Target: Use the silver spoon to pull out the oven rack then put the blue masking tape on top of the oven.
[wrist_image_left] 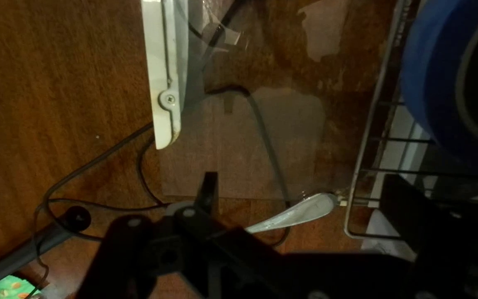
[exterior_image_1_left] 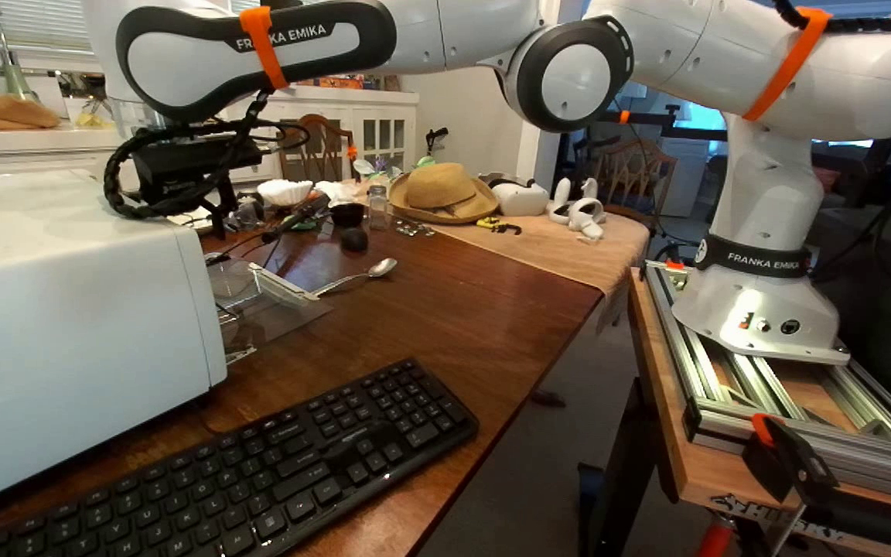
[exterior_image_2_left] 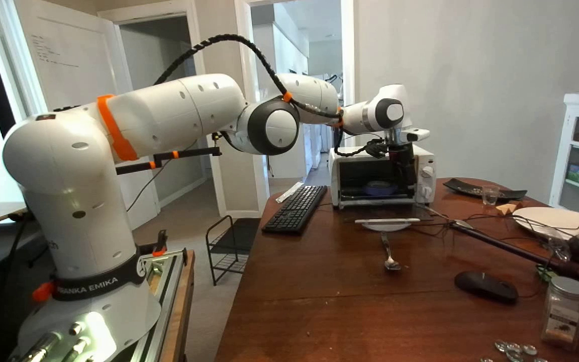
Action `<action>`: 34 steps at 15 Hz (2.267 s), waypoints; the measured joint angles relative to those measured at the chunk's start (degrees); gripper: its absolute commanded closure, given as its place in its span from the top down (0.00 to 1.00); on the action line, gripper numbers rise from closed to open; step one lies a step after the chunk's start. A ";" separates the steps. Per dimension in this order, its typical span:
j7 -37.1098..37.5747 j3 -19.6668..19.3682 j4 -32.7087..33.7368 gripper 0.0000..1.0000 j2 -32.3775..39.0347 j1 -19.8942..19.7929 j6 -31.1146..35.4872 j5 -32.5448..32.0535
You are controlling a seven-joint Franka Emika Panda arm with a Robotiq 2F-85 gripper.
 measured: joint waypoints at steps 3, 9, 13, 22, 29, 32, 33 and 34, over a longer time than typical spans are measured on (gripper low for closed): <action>1.47 -0.03 0.01 1.00 0.00 -0.21 3.07 0.00; 5.24 0.38 -0.08 1.00 0.03 -0.99 7.21 0.81; 4.60 2.31 -0.36 1.00 0.13 -1.75 7.97 2.19; 4.42 2.51 -0.52 1.00 0.18 -1.78 7.97 2.27; 4.39 2.52 -0.52 1.00 0.18 -1.78 7.97 2.27; 4.47 2.24 -0.28 1.00 0.18 -1.75 7.97 2.27; 4.52 2.19 -0.24 1.00 0.15 -1.75 7.97 2.27; 4.52 2.19 -0.24 1.00 0.15 -1.75 7.97 2.27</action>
